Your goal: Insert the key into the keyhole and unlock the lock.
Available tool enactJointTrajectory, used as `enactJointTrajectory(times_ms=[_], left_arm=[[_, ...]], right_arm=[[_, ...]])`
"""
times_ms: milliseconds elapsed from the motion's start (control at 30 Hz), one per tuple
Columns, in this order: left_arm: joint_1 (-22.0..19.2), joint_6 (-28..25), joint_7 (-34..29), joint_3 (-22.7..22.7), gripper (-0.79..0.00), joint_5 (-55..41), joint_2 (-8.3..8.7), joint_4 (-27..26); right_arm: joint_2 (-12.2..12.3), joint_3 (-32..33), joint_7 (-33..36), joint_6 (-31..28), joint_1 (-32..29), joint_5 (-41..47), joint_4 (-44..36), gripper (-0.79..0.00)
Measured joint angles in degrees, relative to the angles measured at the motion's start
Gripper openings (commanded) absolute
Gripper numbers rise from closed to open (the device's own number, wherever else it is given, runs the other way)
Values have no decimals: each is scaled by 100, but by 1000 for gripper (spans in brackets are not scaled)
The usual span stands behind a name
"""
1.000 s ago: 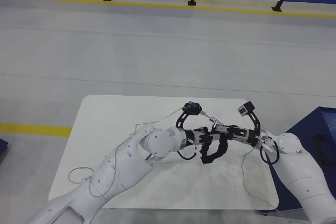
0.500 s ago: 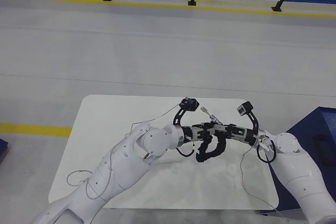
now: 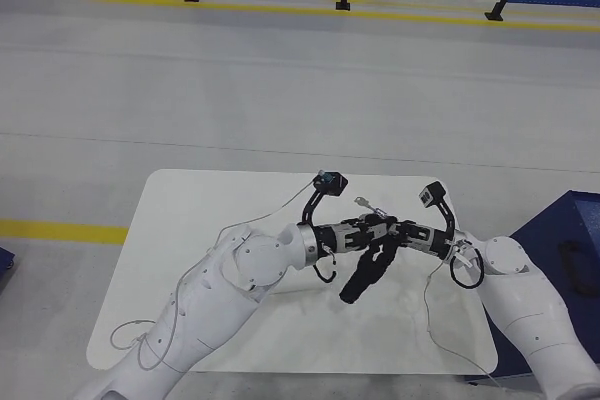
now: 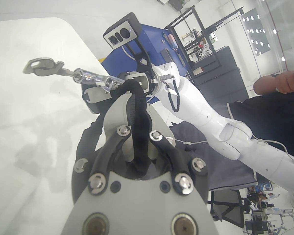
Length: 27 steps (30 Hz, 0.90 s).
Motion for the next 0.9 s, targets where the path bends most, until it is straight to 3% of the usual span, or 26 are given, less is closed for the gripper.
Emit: enactJointTrajectory(times_ms=[233,567,767,800,833,900], left_arm=[[213,-117,-80,-165,-785,9,38,-180],[338,3,-41,-284,-785,60,38,-199],[359,81,231,-564,-785,228,71,-213],[352,58,251,-608,-511,344,85,-211],[349,42,277,-657,0,525,104,-203],[350,37,299,-687,0,683,117,-201]], right_arm=[[-27,40,-91,30,-45,-79,-21,-785],[-21,207,-16,-387,-151,-174,-141,-785],[15,361,333,-515,-161,-121,-143,-785],[22,390,435,-466,-157,-55,-126,-785],[32,421,578,-379,-146,17,-96,-785],[37,438,685,-301,-135,75,-72,-785]])
